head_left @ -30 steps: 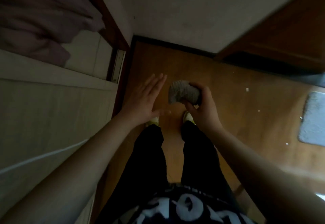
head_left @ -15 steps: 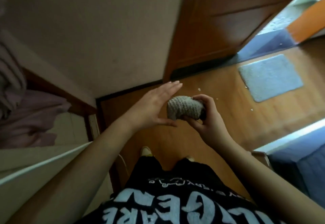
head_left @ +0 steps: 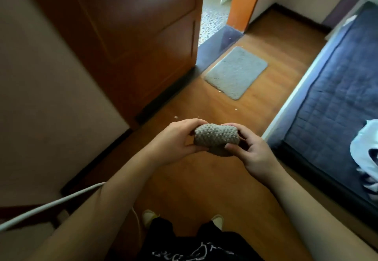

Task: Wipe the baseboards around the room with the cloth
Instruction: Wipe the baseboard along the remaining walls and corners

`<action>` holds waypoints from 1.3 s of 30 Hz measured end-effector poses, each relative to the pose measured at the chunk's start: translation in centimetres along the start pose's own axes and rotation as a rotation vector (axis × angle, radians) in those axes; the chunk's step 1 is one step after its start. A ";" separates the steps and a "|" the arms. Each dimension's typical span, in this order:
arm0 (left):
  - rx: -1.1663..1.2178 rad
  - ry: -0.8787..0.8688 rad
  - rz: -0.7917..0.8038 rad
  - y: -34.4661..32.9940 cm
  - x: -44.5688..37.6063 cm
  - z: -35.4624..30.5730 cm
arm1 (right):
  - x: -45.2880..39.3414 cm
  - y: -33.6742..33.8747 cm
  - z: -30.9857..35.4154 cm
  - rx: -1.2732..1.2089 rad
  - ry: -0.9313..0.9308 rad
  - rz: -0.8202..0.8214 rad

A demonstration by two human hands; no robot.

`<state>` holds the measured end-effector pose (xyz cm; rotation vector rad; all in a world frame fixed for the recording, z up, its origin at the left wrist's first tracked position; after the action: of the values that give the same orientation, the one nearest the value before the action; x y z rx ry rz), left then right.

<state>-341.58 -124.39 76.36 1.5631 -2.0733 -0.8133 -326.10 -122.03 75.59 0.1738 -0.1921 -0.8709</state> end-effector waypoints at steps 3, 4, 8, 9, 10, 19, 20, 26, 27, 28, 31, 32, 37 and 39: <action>-0.013 -0.061 0.036 -3.0 -4.3 -4.6 | 3.0 5.6 -1.4 -0.124 -0.034 -0.057; -0.007 -0.072 0.034 -3.6 -5.4 -5.9 | 3.7 7.2 -1.7 -0.156 -0.035 -0.075; 0.030 -0.081 0.045 -5.1 -9.0 -9.6 | 5.5 12.0 -2.3 -0.272 -0.012 -0.151; 0.043 -0.065 0.065 -5.2 -9.7 -10.0 | 5.5 12.7 -2.5 -0.314 -0.011 -0.164; 0.064 -0.039 0.088 -5.2 -10.3 -10.2 | 5.5 13.2 -2.7 -0.371 -0.013 -0.176; 0.424 0.070 -0.016 -4.6 -15.2 -6.6 | -1.0 13.6 -4.1 -0.830 -0.154 -0.237; 0.443 0.067 -0.033 -4.4 -16.1 -5.8 | -2.1 13.6 -4.3 -0.815 -0.172 -0.232; 0.694 0.139 -0.118 -2.4 -22.3 -0.2 | -9.5 13.8 -5.7 -0.672 -0.310 -0.211; 0.739 0.155 -0.106 -2.2 -23.3 0.6 | -10.5 14.1 -6.2 -0.584 -0.339 -0.233; 0.765 0.174 -0.094 -2.0 -24.2 1.5 | -11.5 14.7 -6.7 -0.511 -0.370 -0.280; 0.733 0.231 -0.074 -0.7 -27.1 3.7 | -13.7 17.4 -7.9 -0.387 -0.422 -0.488; 0.719 0.238 -0.056 -0.3 -28.2 4.3 | -14.4 18.4 -8.0 -0.374 -0.409 -0.548; 0.789 0.268 0.020 -1.3 -33.8 5.5 | -16.8 22.7 -8.2 -0.518 -0.384 -0.733; 0.778 0.281 0.009 -2.1 -36.1 5.4 | -17.5 24.2 -8.5 -0.621 -0.382 -0.695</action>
<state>-333.41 -89.12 71.61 1.8831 -2.2913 0.2737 -317.15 -92.64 71.24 -0.5440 -0.2097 -1.6112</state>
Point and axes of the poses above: each hand's wrist, its own x-axis away from the middle knuckle, its own y-axis out of the back of the hand, z = x × y, the point moved 10 cm from there along -x, towards the middle knuckle, and after that the axes turned 4 degrees about z, right-handed, at the moved point
